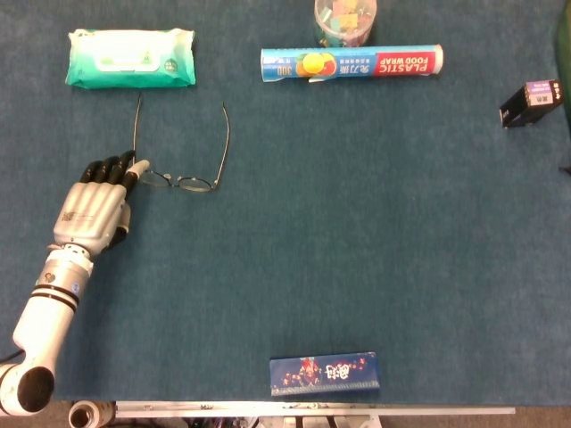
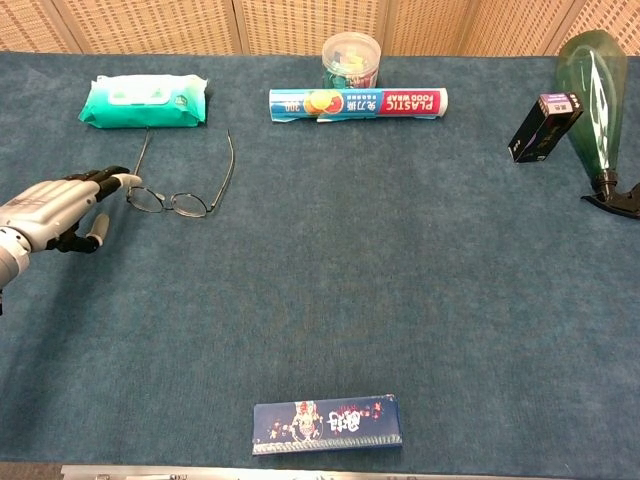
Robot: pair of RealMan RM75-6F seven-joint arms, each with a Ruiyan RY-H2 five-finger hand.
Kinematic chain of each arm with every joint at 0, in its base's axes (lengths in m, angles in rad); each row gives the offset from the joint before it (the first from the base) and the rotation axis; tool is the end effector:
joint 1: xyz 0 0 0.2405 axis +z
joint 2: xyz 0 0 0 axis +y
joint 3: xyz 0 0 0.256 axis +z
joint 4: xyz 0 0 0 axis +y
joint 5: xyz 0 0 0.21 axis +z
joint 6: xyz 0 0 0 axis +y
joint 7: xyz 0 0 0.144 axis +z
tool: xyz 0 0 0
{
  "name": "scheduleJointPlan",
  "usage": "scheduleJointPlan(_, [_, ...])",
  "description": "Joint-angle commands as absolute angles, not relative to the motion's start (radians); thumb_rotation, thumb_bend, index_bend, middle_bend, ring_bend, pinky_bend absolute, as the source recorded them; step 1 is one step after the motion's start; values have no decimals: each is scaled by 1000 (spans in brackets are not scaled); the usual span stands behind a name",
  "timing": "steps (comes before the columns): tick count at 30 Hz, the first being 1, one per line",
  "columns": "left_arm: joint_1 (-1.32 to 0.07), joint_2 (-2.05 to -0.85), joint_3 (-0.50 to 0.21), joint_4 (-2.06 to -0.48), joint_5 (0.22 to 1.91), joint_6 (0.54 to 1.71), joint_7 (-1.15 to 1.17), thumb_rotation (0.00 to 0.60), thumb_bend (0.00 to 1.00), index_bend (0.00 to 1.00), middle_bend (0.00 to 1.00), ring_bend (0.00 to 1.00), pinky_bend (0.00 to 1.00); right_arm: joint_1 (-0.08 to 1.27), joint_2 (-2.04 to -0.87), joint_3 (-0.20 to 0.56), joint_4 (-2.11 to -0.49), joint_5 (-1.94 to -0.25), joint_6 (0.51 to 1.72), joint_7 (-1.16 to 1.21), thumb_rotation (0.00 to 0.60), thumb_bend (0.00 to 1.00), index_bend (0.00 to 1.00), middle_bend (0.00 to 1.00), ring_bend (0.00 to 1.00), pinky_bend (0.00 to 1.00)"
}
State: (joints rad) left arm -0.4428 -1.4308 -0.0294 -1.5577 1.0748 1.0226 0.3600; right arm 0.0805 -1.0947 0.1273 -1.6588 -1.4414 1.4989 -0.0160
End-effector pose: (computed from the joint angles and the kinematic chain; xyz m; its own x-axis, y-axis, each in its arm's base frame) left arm -0.2703 0.2570 0.0067 0.4271 0.4315 0.7946 0.8982 -0.1017 -0.4276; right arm -0.3043 -0.1944 0.1785 0.3785 0.0842 0.9217 -0.9255 0.0435 0.3761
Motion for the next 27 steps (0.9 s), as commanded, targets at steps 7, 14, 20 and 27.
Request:
scheduleJointPlan(7, [-417, -1421, -2, -1582, 1114, 1059, 351, 600, 738, 73, 0, 0, 57, 80, -1097, 126, -1657, -1440, 1499, -17, 600, 40, 146, 205, 214, 448])
scheduleJointPlan(14, [-382, -1412, 35, -1608, 1162, 1096, 342, 600, 738, 73, 0, 0, 57, 80, -1098, 125, -1658, -1441, 1501, -17, 600, 40, 146, 205, 214, 448])
scheduleJointPlan(20, [-358, -1407, 55, -1609, 1167, 1102, 333, 600, 738, 73, 0, 0, 57, 80, -1101, 124, -1657, -1440, 1501, -15, 600, 40, 146, 205, 214, 448])
scheduleJointPlan(27, [-334, -1403, 78, -1623, 1201, 1117, 323, 600, 738, 73, 0, 0, 57, 80, -1104, 124, -1654, -1439, 1501, -14, 600, 40, 146, 206, 214, 448])
